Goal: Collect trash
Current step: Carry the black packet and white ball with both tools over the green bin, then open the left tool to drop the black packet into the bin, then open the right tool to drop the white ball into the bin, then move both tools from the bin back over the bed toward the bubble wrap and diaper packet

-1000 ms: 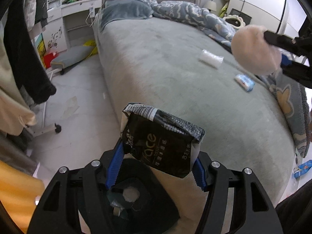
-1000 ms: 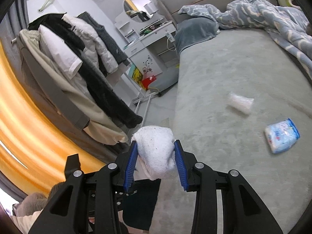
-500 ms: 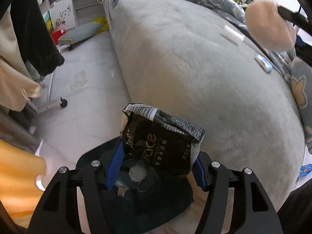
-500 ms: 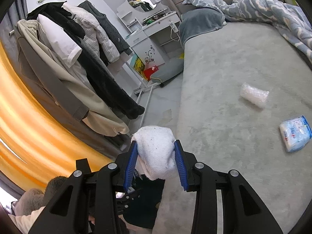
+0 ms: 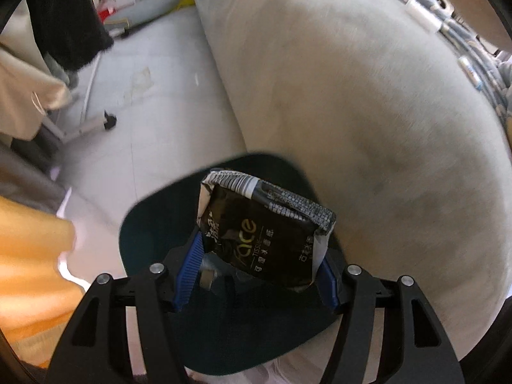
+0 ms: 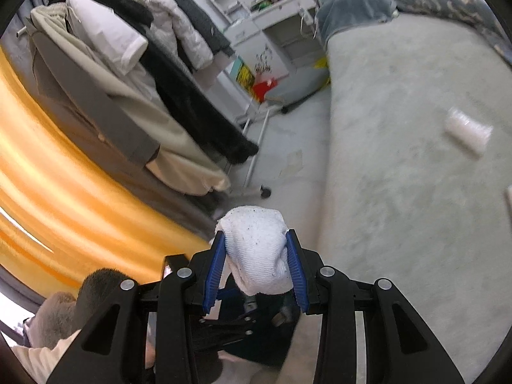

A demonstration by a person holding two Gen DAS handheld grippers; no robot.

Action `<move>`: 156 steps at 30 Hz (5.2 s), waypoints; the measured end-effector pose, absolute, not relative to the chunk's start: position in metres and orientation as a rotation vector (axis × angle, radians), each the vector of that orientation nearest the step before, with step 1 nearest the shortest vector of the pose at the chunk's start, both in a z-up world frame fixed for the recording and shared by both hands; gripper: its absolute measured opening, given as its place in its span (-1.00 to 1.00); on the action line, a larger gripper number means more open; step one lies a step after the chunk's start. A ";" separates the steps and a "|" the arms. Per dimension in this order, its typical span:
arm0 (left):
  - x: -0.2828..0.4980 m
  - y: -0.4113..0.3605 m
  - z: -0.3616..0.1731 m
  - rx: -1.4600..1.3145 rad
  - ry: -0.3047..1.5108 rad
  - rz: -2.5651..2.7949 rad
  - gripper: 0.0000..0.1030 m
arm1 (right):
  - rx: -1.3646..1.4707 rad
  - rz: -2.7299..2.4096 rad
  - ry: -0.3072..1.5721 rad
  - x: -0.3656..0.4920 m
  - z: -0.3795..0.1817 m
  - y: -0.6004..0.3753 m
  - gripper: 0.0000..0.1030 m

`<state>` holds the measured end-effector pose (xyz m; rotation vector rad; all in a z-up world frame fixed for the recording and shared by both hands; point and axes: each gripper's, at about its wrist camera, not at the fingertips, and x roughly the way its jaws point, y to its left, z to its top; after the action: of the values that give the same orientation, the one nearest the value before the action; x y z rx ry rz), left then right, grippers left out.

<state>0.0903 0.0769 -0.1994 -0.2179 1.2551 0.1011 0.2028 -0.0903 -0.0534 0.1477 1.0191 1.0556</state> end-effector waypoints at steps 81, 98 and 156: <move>0.008 0.158 -0.046 -0.263 0.741 0.208 0.14 | -0.380 1.088 1.407 0.132 -0.223 0.066 0.22; 0.019 0.148 -0.015 -0.241 0.673 0.192 0.21 | -0.270 1.155 1.159 0.134 -0.133 0.034 0.44; 0.162 0.021 -0.018 -0.133 0.705 -0.074 0.86 | -0.047 0.735 0.781 0.230 -0.037 -0.194 0.91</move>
<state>0.1624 0.0212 -0.0184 -0.1334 0.7047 -0.0737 0.2298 -0.1940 -0.0365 -0.0469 0.7809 0.7345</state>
